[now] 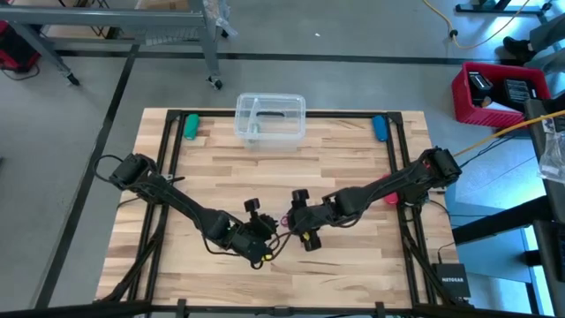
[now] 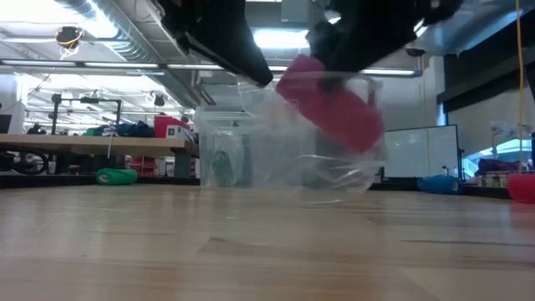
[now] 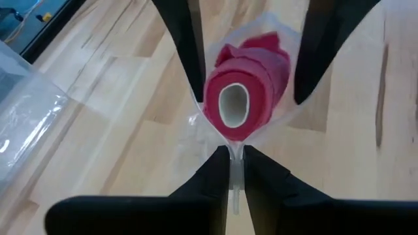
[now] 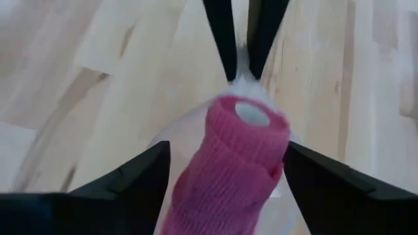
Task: Roll bandage
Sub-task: Put the rolled pink bandage into the transparent zip bag
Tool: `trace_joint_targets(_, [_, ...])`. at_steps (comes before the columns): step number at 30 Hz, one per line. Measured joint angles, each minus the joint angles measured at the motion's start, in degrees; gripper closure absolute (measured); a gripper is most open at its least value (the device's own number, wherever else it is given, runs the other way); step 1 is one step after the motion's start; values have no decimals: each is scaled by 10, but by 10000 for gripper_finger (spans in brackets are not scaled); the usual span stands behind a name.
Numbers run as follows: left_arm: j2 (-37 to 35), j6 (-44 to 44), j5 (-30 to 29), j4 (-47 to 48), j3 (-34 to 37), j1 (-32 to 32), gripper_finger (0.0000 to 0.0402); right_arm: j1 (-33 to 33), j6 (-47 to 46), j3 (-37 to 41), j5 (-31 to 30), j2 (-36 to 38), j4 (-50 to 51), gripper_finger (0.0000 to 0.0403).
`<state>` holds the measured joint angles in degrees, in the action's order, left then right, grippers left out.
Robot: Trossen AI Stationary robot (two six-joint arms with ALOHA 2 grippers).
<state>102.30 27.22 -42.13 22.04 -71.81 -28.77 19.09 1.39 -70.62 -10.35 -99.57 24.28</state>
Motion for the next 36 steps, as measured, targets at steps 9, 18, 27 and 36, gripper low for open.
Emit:
trace_joint_targets(9, [0,9,2,1,0,0,369,9,-13,-85,20,1,102,139])
trace_joint_targets(18, [0,11,4,-4,0,0,369,35,-14,-92,-22,4,185,340])
trace_joint_targets(27, [0,13,4,-8,0,0,369,29,38,21,-95,1,-28,378])
trace_joint_targets(36, [0,-18,4,-44,0,4,369,21,86,65,-61,-6,-176,391])
